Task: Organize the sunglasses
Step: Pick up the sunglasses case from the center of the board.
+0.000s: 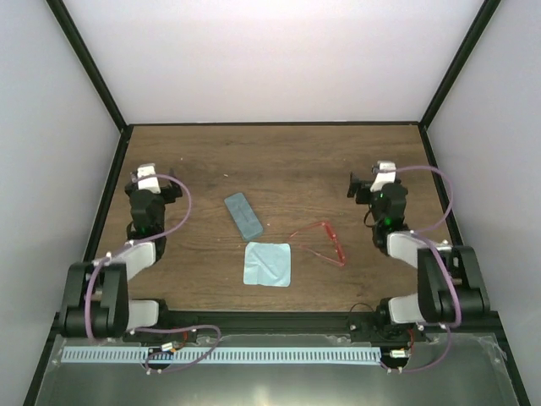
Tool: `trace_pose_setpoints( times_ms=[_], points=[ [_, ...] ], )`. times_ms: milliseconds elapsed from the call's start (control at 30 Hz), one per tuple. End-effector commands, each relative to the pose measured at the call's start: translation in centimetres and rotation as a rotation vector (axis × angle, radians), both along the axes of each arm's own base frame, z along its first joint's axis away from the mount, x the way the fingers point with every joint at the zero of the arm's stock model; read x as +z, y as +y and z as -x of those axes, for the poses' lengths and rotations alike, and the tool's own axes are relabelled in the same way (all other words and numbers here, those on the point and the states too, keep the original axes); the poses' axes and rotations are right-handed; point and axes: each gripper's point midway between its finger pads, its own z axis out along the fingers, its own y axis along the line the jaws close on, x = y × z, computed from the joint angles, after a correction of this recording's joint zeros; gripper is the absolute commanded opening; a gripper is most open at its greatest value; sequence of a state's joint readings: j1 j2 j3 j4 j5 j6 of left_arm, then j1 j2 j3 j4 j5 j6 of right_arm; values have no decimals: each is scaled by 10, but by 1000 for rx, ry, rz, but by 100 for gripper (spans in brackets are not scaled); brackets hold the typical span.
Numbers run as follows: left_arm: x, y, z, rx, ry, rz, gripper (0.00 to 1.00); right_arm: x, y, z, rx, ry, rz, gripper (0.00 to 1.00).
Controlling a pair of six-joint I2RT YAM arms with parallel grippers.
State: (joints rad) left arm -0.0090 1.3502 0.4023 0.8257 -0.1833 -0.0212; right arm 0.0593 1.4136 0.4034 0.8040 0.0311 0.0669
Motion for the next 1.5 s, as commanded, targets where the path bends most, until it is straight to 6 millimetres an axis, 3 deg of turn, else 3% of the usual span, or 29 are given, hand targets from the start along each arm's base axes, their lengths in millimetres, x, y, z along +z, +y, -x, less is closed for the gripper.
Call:
trace_pose_setpoints(
  times_ms=[0, 67, 100, 233, 333, 400, 467, 667, 767, 867, 1067, 1267, 1467],
  points=[
    [35, 10, 10, 89, -7, 111, 100, 64, 49, -9, 192, 131, -146, 100],
    [41, 16, 3, 149, 77, 197, 100, 72, 57, -9, 158, 316, -309, 100],
    [43, 17, -1, 170, 132, 234, 100, 63, 60, -5, 122, 430, -384, 100],
    [35, 5, -18, 174, 338, 324, 100, 45, 119, 28, 332, 716, -672, 100],
    [36, -15, -19, 107, 361, 359, 100, 53, 160, 48, 449, 756, -736, 100],
    [34, -25, -16, 82, 383, 385, 100, 55, 192, 53, 527, 786, -664, 100],
    [30, -30, -12, 75, 414, 391, 100, 48, 229, 58, 545, 836, -486, 100],
    [16, -33, -2, 74, 500, 372, 100, 12, 290, 50, 537, 867, -121, 100],
    [7, -35, 5, 78, 553, 382, 100, -18, 319, 53, 542, 901, 35, 97],
    [0, -35, 14, 86, 561, 404, 100, -32, 345, 57, 567, 890, 137, 98],
    [-13, -32, 24, 92, 592, 371, 100, -60, 369, 64, 586, 916, 237, 100],
    [-21, -31, 26, 90, 618, 347, 100, -78, 373, 61, 569, 939, 266, 98],
    [-28, -37, 23, 56, 637, 340, 100, -89, 374, 58, 560, 956, 283, 88]
  ],
)
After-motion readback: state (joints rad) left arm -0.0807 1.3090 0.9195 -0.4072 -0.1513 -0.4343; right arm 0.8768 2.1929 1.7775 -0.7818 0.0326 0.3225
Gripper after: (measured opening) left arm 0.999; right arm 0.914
